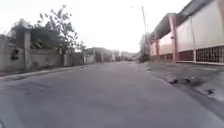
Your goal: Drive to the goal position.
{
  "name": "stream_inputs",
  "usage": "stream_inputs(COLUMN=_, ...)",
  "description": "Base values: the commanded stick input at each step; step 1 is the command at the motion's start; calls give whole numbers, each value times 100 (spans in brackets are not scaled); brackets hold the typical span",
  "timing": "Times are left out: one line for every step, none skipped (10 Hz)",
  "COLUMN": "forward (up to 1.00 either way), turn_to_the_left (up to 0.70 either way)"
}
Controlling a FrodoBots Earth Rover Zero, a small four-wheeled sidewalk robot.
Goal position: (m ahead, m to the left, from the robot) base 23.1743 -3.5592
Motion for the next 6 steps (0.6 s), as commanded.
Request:
stream_inputs(forward=100, turn_to_the_left=-8)
stream_inputs(forward=100, turn_to_the_left=-19)
stream_inputs(forward=100, turn_to_the_left=-31)
stream_inputs(forward=100, turn_to_the_left=-40)
stream_inputs(forward=100, turn_to_the_left=-40)
stream_inputs(forward=100, turn_to_the_left=-40)
